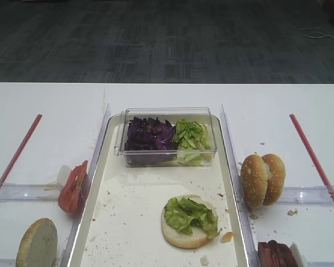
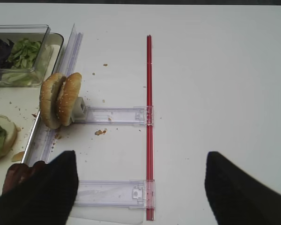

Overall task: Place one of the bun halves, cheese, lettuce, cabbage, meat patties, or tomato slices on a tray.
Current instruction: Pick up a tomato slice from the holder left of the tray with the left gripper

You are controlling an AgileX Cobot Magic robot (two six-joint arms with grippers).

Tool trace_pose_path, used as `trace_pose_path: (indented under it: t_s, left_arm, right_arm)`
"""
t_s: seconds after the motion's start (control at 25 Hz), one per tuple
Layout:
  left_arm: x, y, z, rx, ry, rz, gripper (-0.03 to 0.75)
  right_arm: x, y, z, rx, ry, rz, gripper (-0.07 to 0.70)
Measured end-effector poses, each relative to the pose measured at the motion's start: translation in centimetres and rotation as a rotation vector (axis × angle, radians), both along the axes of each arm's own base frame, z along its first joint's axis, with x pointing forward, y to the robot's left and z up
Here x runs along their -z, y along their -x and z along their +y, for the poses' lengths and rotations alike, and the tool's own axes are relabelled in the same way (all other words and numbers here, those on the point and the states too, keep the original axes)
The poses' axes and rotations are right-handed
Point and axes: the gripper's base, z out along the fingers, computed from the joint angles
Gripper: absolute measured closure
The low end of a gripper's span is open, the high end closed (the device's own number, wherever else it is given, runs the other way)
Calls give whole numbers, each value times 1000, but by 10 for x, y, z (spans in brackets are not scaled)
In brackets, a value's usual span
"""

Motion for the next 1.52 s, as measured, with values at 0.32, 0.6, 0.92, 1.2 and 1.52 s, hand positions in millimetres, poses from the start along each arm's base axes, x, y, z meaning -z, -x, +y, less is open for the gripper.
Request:
trace_pose_path:
  t_s: [0.32,0.6,0.92,1.2,1.52]
  left_arm:
    - [0,0,-1,4,7,0,225]
    - [0,0,-1,4,7,0,225]
    - [3,-41,-2,2,-3,294,225]
    - [19,-85,-4,1,-14,608,224]
    - [39,-113,-5,0,-22,817,224]
  right_arm:
    - [0,0,0,0,0,0,41]
    - [0,0,0,0,0,0,41]
    - [0,0,0,0,0,0,41]
    - [0,0,0,0,0,0,41]
    - [0,0,0,0,0,0,41]
